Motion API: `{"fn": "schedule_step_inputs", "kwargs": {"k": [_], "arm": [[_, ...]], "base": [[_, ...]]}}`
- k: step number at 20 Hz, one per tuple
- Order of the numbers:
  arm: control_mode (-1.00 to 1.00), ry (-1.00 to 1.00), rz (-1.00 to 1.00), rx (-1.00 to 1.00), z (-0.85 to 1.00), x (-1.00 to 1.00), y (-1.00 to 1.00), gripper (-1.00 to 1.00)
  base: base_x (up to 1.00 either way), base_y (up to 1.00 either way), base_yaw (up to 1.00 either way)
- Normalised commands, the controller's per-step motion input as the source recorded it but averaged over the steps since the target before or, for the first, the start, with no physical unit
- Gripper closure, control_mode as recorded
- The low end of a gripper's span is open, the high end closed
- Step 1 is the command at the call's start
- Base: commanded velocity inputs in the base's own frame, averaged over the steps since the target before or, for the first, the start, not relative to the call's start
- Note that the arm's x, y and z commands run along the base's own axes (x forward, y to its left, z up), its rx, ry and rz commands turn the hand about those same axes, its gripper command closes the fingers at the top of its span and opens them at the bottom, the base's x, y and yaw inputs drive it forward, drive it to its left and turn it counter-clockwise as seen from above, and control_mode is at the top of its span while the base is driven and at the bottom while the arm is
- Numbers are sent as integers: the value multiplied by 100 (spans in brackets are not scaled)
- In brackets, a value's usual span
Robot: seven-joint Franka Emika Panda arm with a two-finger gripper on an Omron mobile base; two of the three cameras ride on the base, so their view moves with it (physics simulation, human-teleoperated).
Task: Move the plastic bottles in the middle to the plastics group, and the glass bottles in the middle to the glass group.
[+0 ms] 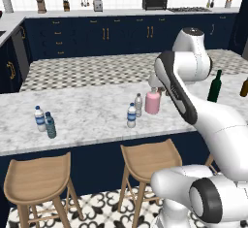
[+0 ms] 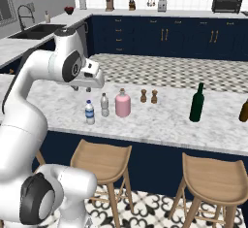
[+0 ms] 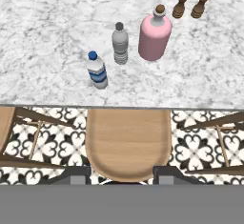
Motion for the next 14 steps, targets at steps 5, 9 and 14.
{"fn": "schedule_step_inputs", "kwargs": {"k": [5,9,14], "arm": [[-100,0,0,0,-24,-10,8,-100],[-100,0,-3,15,-69,9,59,-100],[-100,3,-2,13,-51,68,47,-100]], "base": [[0,0,0],[0,0,0],[0,0,0]]}}
